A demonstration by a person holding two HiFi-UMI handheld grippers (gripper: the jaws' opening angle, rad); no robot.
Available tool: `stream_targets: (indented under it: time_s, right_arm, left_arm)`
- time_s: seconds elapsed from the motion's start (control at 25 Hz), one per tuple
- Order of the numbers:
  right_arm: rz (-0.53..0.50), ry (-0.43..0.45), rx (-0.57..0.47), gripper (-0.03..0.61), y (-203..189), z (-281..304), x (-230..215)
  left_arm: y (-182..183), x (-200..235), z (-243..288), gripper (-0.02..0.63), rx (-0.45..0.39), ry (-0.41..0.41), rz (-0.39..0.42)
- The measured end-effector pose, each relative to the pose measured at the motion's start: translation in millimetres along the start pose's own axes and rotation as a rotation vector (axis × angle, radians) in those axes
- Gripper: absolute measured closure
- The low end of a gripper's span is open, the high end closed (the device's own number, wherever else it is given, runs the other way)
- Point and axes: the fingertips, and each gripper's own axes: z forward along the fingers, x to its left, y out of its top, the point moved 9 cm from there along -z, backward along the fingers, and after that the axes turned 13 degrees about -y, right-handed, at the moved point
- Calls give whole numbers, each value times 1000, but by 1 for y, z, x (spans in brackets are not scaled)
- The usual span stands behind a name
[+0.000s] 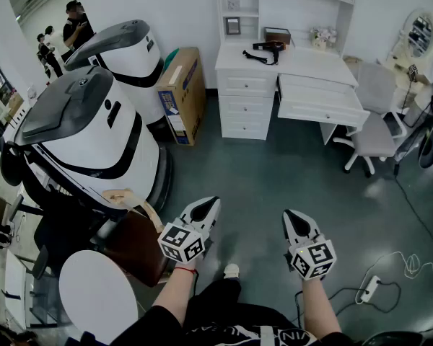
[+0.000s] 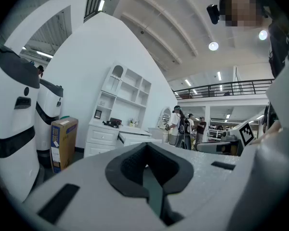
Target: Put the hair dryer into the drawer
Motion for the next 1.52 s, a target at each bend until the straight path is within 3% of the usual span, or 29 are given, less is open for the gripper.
stream_targets:
  time_s: [0.48, 1.0, 1.52]
  right_arm:
    - [27, -78, -55, 575, 30, 104, -14]
    - [61, -76, -68, 575, 35, 159, -26]
    - [91, -105, -67, 575, 66, 313, -82]
  left_arm:
    - [40, 111, 20, 611, -90, -3, 29]
    - [43, 166, 25, 611, -129, 54, 2]
    - [83, 293, 114, 611, -114, 63, 15]
